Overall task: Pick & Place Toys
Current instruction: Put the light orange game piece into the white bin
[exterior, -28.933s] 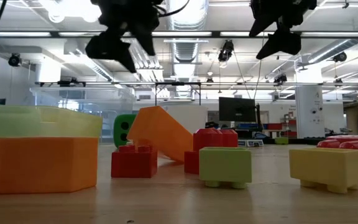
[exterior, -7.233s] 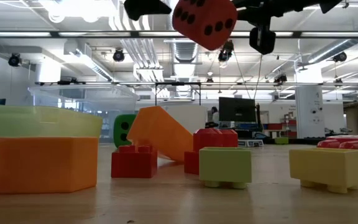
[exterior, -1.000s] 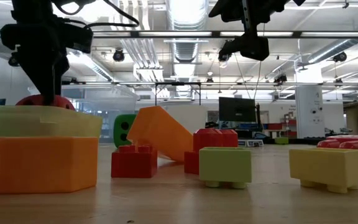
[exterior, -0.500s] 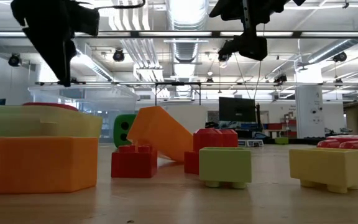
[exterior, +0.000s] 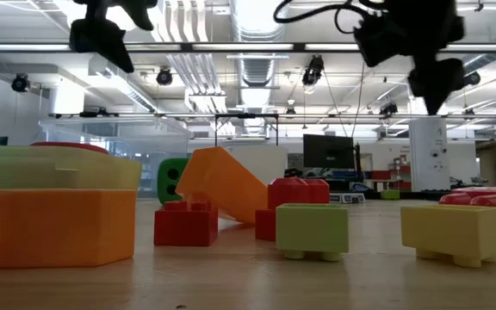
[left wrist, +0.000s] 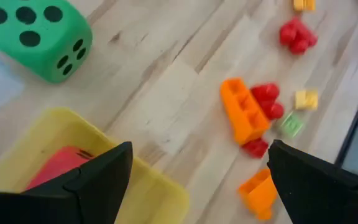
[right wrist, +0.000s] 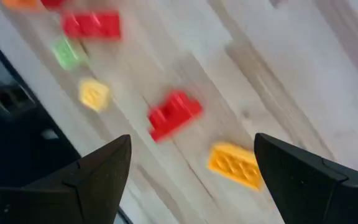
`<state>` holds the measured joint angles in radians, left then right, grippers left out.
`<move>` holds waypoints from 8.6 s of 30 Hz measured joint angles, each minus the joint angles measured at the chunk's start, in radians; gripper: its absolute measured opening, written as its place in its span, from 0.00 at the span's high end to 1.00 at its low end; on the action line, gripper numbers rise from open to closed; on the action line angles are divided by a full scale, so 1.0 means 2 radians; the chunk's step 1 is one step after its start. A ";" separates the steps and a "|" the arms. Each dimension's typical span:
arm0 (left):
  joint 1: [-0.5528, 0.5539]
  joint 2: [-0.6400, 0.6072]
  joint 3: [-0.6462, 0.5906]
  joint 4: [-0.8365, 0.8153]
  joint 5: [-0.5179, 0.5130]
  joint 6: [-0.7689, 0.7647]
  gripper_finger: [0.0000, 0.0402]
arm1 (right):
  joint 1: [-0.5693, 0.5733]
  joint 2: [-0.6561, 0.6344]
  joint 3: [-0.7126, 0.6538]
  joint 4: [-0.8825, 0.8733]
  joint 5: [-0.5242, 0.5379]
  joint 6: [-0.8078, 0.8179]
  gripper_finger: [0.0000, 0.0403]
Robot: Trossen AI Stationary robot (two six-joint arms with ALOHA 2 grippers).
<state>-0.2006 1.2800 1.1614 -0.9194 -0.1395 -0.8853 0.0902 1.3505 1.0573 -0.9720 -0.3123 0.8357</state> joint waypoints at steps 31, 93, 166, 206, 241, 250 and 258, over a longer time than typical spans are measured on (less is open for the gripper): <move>0.001 0.000 -0.001 0.063 0.005 0.044 0.10 | 0.196 0.083 -0.108 0.057 0.158 -0.338 0.18; 0.033 0.061 -0.001 0.307 0.010 -0.226 0.10 | 0.063 0.088 0.187 0.107 0.290 -0.252 0.67; 0.044 0.063 -0.002 0.233 0.089 -0.180 0.97 | 0.056 0.160 0.320 0.078 0.269 -0.360 0.23; -0.315 0.015 -0.099 0.002 0.199 -0.315 0.97 | 0.020 0.117 0.309 0.019 0.274 -0.285 0.23; -0.311 0.100 -0.174 0.065 0.290 -0.494 0.97 | 0.020 0.117 0.288 0.005 0.273 -0.285 0.23; -0.311 0.118 -0.174 0.069 0.292 -0.476 0.98 | 0.020 0.117 0.288 0.005 0.273 -0.284 0.23; -0.311 0.118 -0.174 0.068 0.291 -0.475 0.98 | 0.020 0.117 0.288 0.006 0.273 -0.286 0.23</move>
<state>-0.8223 1.5154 0.8143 -0.7834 0.4419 -1.8359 0.1299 1.5852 1.6337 -0.9608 0.2333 0.2634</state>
